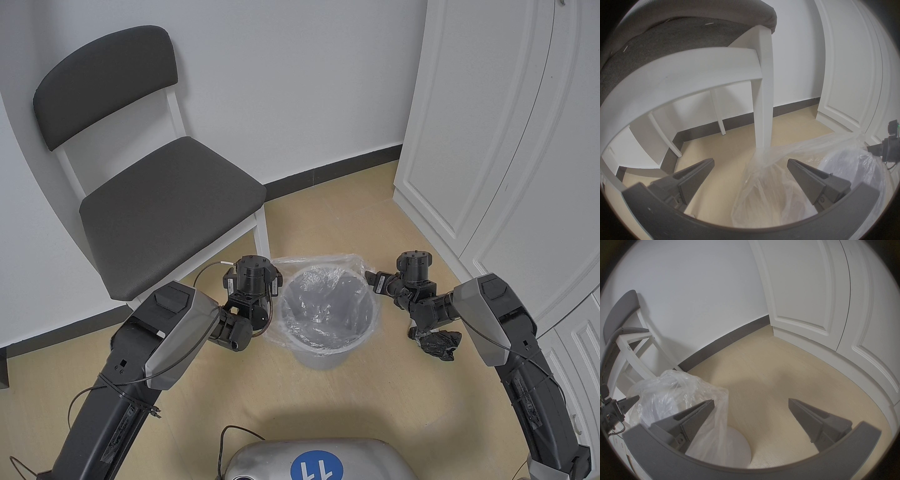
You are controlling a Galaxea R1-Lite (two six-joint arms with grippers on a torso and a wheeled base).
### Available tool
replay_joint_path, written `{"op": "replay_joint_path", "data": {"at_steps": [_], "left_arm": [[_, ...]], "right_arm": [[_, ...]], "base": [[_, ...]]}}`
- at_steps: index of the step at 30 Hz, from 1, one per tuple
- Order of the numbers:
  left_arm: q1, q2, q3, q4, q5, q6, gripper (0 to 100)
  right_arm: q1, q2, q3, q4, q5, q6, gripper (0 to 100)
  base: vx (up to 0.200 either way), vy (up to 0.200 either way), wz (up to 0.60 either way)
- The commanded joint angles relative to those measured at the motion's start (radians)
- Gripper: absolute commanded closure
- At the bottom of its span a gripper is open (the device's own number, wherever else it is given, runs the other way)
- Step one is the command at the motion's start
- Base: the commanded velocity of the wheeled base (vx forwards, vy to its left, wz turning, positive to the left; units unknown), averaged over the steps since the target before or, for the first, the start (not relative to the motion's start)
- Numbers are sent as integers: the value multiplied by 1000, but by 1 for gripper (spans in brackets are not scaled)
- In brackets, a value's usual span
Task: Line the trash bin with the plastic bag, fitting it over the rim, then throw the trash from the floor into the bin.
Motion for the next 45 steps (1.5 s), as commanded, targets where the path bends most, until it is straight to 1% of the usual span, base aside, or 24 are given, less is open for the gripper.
{"op": "replay_joint_path", "data": {"at_steps": [1,6,16,20,21,24,27,34,38,42,45], "left_arm": [[3,44,-47,21,0,-1,0],[15,79,-87,44,0,-2,0],[9,95,-85,52,0,-8,0],[4,88,-47,64,17,-8,0],[4,72,-2,73,23,-8,0],[6,24,60,76,23,-7,0],[6,-2,90,81,23,-7,0],[6,-7,80,79,23,-10,0],[3,19,31,79,23,-22,0],[3,49,-10,79,23,-22,0],[3,55,-12,79,23,-22,0]], "right_arm": [[1,18,1,2,0,-2,0],[0,29,1,2,0,-6,0],[0,36,1,12,-2,-12,0],[1,35,1,26,-3,-16,0],[3,30,1,42,-3,-25,0],[4,22,1,48,-3,-29,0],[12,12,8,48,-3,-29,0],[10,13,1,36,-10,-29,0],[-13,12,1,34,-16,-29,0],[-19,13,1,34,-16,-32,0],[-28,16,1,45,-17,-61,0]], "base": [[0,0,0],[0,0,0],[0,0,0],[0,0,0],[0,0,0],[0,0,0],[0,0,0],[0,0,0],[0,0,0],[0,0,0],[0,0,0]]}}
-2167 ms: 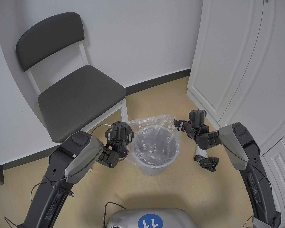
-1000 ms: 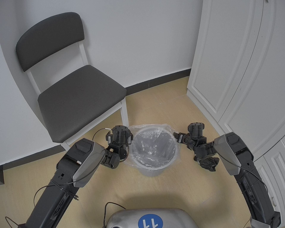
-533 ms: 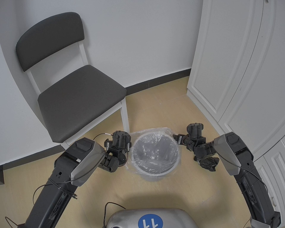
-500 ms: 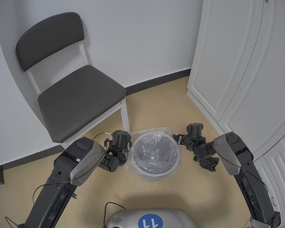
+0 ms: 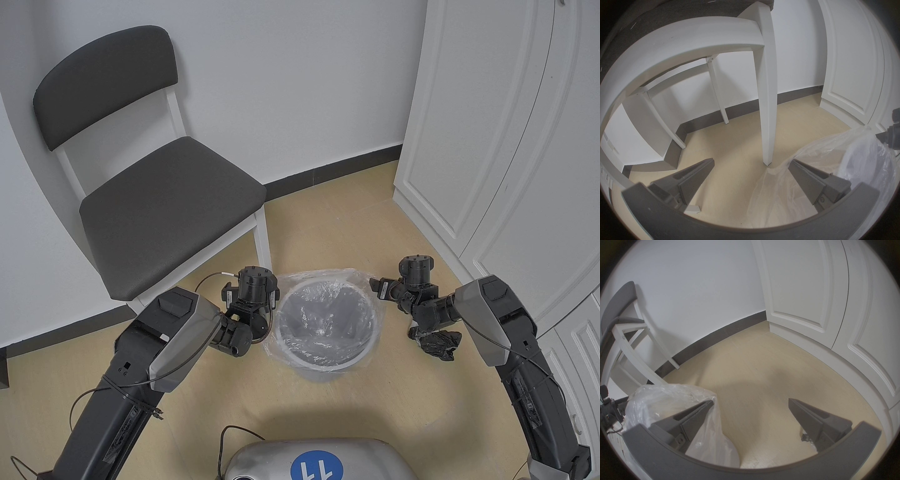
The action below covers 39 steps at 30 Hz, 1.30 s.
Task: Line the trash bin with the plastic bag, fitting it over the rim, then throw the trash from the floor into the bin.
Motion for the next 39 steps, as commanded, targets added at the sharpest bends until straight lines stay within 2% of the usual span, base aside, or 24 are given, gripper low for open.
{"op": "replay_joint_path", "data": {"at_steps": [1,4,9,12,19,25,30,32,35,36,39], "left_arm": [[0,22,-14,-1,1,0,0],[0,27,-15,2,1,0,0],[2,27,-15,11,1,1,0],[5,30,-14,47,1,0,0],[14,-9,59,114,2,-8,0],[15,-56,78,116,1,-20,0],[6,-182,178,119,1,-43,0],[-11,-239,244,120,1,-42,0],[-17,-263,272,122,1,-40,0],[-26,-286,302,122,1,-39,0],[-35,-297,325,122,1,-37,0]], "right_arm": [[-12,2,0,7,-1,-27,0],[-20,10,0,9,-3,-64,0],[-20,30,0,13,-5,-78,0],[-15,50,0,67,-40,-125,0],[-6,48,0,85,-54,-133,0],[-11,15,0,84,-52,-136,0],[-23,-148,134,90,-52,-139,0],[-26,-268,245,107,-47,-148,0],[-28,-332,302,125,-41,-164,0],[-28,-395,371,139,-40,-184,0],[-28,-429,427,133,-34,-223,0]], "base": [[0,0,0],[0,0,0],[0,0,0],[0,0,0],[0,0,0],[0,0,0],[0,0,0],[0,0,0],[0,0,0],[0,0,0],[0,0,0]]}}
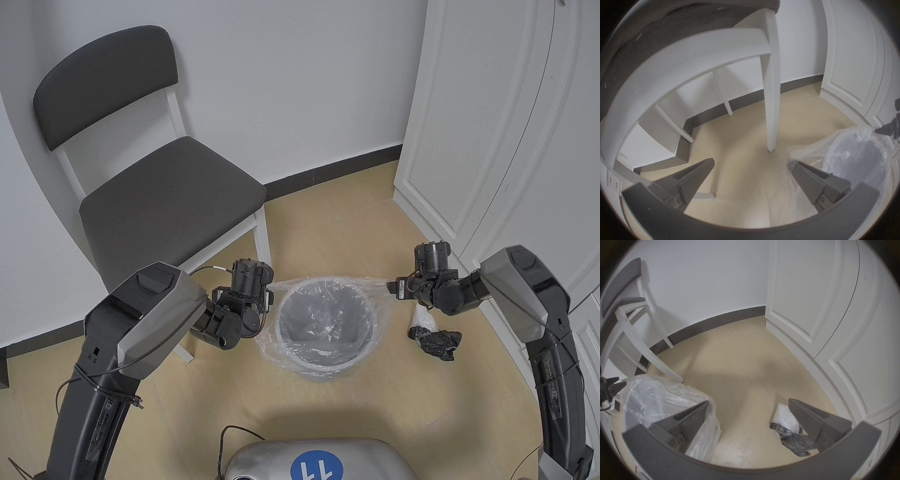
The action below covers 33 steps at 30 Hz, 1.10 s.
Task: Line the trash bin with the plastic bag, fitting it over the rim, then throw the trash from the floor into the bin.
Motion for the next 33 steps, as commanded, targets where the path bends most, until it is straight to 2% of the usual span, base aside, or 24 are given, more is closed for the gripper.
{"op": "replay_joint_path", "data": {"at_steps": [1,6,9,11,12,15,17,19,22,23,24,25,26,33], "left_arm": [[-28,-98,87,0,1,1,0],[-30,-95,92,0,1,1,0],[-31,-88,99,3,-1,4,0],[-31,-88,99,3,-1,4,0],[-30,-67,92,3,-1,4,0],[-28,-64,90,3,-1,4,0],[-28,-65,90,3,-1,4,0],[-30,-65,93,1,-1,4,0],[-30,-65,93,1,-1,4,0],[-28,-65,93,1,-1,4,0],[-28,-64,93,1,-1,4,0],[-28,-64,93,1,-1,4,0],[-28,-64,93,1,-1,4,0],[-25,-59,89,1,-1,4,0]], "right_arm": [[-2,-185,152,6,9,-63,0],[-2,-161,140,8,14,-66,0],[0,-105,98,17,81,-39,0],[0,-105,98,17,81,-39,0],[-2,-50,48,26,114,1,0],[-8,-52,19,46,137,42,0],[-7,-68,14,60,203,122,0],[-7,-88,17,95,242,158,0],[-19,-107,20,210,241,104,0],[-31,-119,20,282,241,47,0],[-31,-119,20,282,241,47,0],[-46,-131,22,397,241,-34,0],[-51,-127,17,422,239,-53,0],[-33,-45,-21,444,180,-71,0]], "base": [[0,0,0],[0,0,0],[0,0,0],[0,0,0],[0,0,0],[0,0,0],[0,0,0],[0,0,0],[0,0,0],[0,0,0],[0,0,0],[0,0,0],[0,0,0],[0,0,0]]}}
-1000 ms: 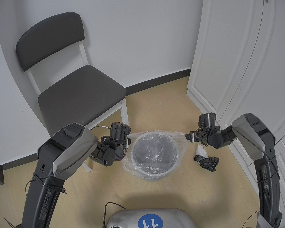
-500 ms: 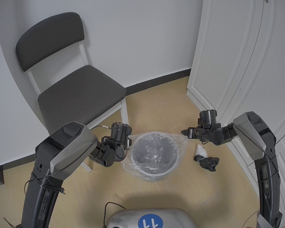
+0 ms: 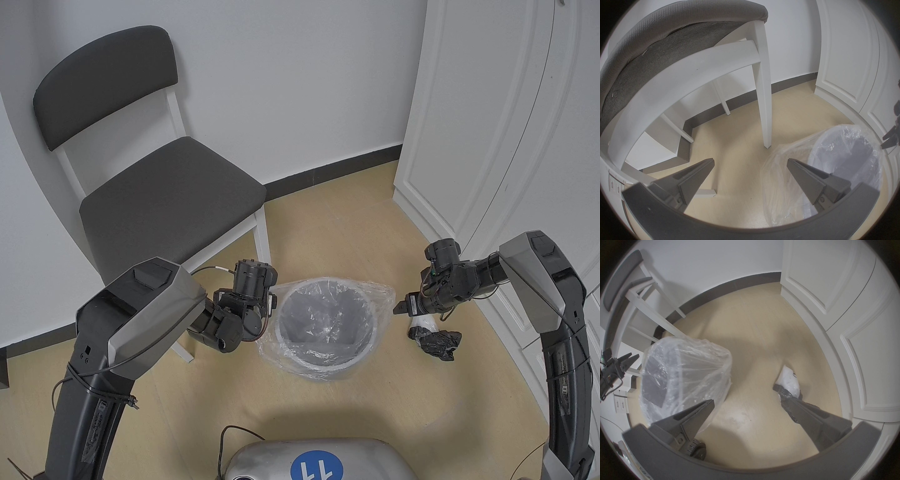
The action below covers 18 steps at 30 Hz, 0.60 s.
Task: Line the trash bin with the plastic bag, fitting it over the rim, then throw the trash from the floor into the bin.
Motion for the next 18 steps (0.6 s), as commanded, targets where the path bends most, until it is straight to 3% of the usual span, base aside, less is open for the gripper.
{"op": "replay_joint_path", "data": {"at_steps": [1,7,9,18], "left_arm": [[4,7,-3,-1,1,-1,0],[5,18,-3,-1,1,-1,0],[7,20,-3,-2,1,-1,0],[18,35,3,-7,-1,-1,0]], "right_arm": [[10,77,-49,11,-30,-2,0],[27,221,-202,8,-127,31,0],[38,298,-297,14,-158,113,0],[60,341,-297,-4,-121,128,0]], "base": [[0,0,0],[0,0,0],[0,0,0],[0,0,0]]}}
